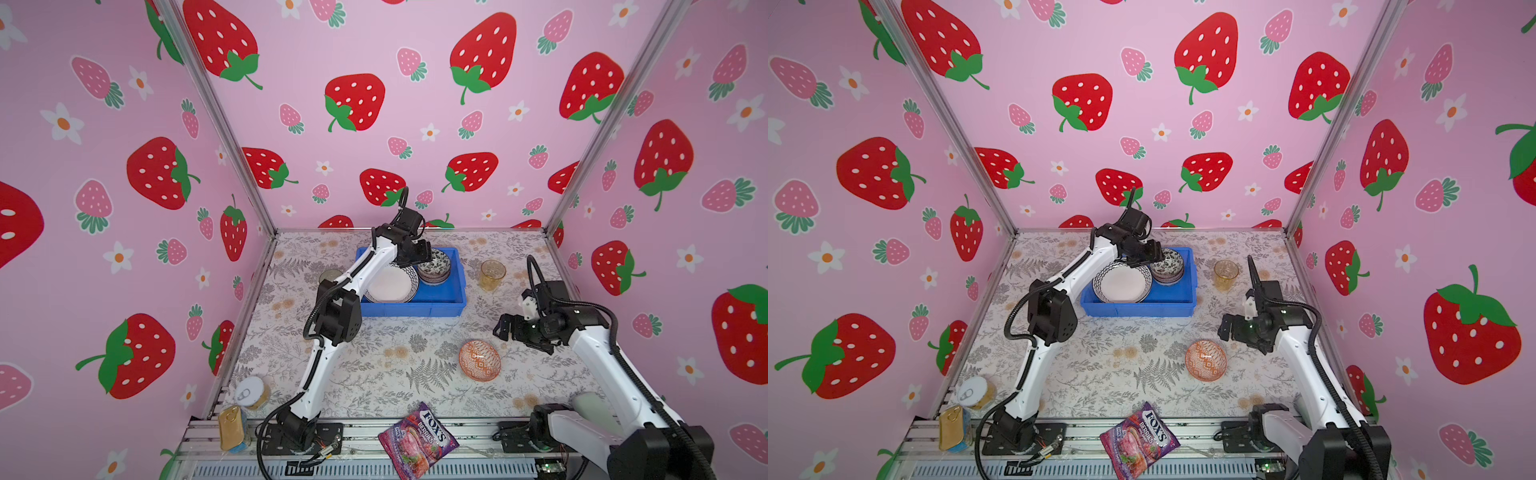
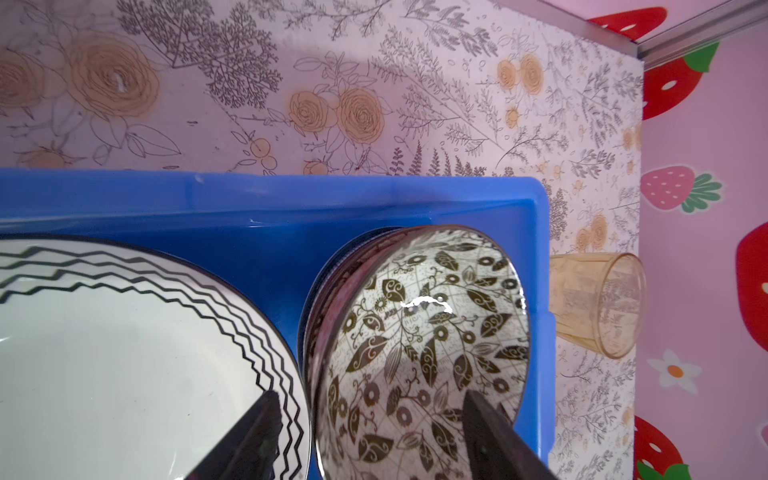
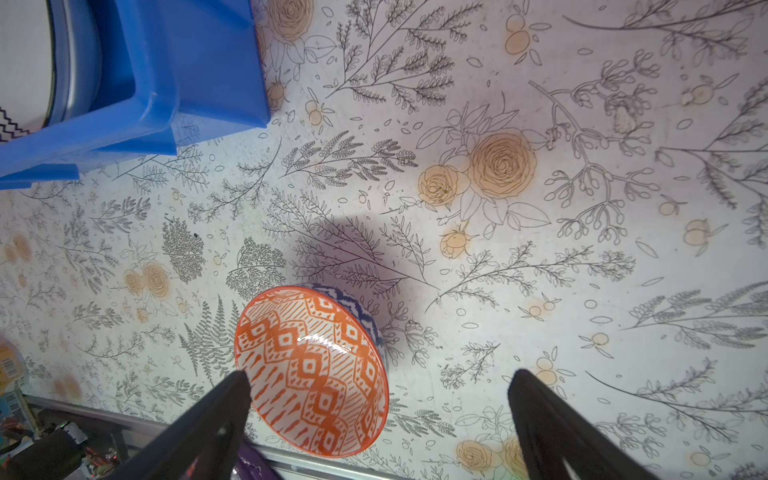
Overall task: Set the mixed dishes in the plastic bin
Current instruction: 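Open left gripper and raise it while right grasps the orange bowl rim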
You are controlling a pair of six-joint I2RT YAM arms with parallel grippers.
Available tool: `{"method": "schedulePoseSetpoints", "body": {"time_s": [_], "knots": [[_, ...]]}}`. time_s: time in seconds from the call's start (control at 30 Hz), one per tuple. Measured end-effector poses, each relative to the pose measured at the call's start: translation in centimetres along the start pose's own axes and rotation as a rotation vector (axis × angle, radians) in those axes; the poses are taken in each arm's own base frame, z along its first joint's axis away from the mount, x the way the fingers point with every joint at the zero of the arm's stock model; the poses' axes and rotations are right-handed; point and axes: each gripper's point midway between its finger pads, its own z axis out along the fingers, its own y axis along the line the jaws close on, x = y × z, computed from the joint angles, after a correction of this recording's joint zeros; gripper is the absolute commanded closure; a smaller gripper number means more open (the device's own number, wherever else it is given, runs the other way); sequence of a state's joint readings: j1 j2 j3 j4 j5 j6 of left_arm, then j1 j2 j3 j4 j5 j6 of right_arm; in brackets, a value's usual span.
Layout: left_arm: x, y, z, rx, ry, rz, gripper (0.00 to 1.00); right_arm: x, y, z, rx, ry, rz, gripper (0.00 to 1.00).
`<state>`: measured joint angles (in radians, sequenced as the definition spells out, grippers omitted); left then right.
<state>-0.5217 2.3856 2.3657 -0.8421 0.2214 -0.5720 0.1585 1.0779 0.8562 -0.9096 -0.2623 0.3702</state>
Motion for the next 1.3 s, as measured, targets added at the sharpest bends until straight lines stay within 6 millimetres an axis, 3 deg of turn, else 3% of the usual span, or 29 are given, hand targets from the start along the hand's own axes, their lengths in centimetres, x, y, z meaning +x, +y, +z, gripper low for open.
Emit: {"method": "schedulePoseSetpoints", "body": {"time_s": [0.27, 0.53, 0.8, 1.03, 1.3], "knots": [[-1.1, -2.9, -8.3, 0.064, -0.107, 0.035, 0.08, 1.9, -0.4, 1.8, -0.016, 0.056, 0.031, 0.15], [1.3, -2.5, -14.8, 0.072, -0.169, 0.053, 0.01, 3.7, 0.1, 3.0, -0.021, 0.087, 0.030, 0.26], [5.2, -0.2, -17.0, 0.041, -0.156, 0.033, 0.01, 6.4, 0.1, 4.9, -0.018, 0.136, 0.040, 0.40], [6.3, 0.9, -18.1, 0.015, -0.171, 0.031, 0.01, 6.5, 0.1, 5.6, -0.016, 0.124, 0.053, 0.61], [7.6, 2.0, -18.4, -0.013, -0.168, 0.025, 0.01, 6.1, -0.1, 5.7, 0.002, 0.104, 0.058, 0.65]]}}
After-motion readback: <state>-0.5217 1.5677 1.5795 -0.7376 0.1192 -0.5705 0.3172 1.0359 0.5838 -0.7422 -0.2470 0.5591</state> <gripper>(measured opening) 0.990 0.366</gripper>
